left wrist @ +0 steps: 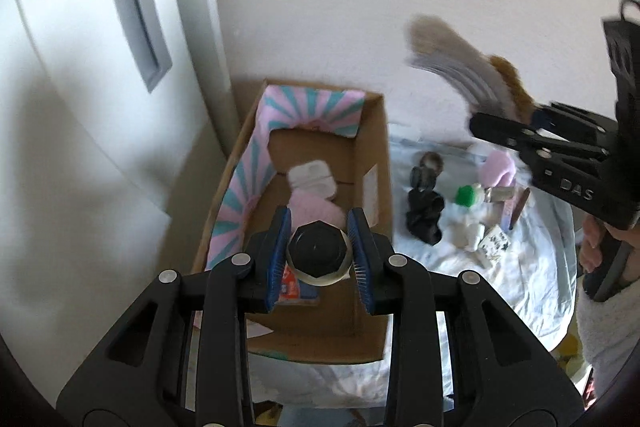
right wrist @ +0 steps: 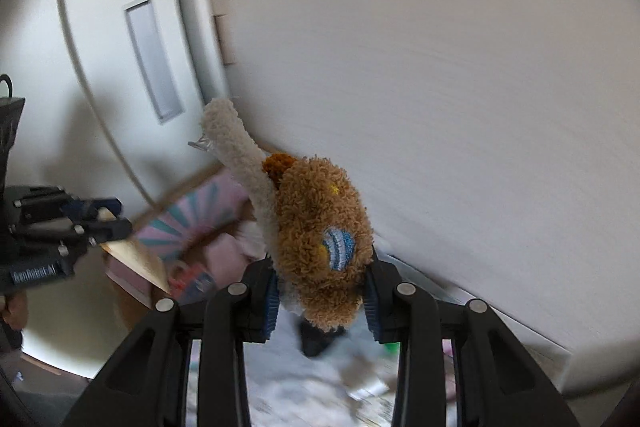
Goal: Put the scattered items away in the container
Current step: 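Carry tube and teddy bear into the cardboard box and open both tools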
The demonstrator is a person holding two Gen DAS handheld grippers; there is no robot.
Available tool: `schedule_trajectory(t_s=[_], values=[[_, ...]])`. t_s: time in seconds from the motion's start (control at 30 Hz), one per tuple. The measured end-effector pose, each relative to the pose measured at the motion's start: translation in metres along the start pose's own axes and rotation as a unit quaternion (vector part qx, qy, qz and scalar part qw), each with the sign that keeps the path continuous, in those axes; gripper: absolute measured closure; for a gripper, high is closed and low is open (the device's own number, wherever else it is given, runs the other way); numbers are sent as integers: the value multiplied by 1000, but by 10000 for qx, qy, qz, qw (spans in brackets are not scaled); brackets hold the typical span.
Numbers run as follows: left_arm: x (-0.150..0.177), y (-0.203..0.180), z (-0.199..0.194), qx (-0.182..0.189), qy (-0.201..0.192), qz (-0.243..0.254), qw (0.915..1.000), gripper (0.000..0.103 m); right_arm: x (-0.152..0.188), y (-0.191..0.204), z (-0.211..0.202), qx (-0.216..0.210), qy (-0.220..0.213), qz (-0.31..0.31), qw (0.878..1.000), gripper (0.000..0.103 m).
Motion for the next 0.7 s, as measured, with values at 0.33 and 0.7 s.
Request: schedule_trajectory(t_s=[0.33, 0.7], values=[[33, 13, 47, 88, 449, 41, 9989, 76, 1, 54, 85, -532, 733, 472, 9948, 71], [39, 23, 61, 109, 573, 193, 9981, 76, 5, 71, 142, -371, 1105, 541, 9917, 71]])
Point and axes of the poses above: each gripper's, at about its wrist camera, not at the fingertips, and z roughly the way its jaws point, y to its left, x to its underside, the point moved 10 cm from there along z, roughly the way its jaws point, and after that the axes turned 6 degrees about -z, right-handed, at the moved point
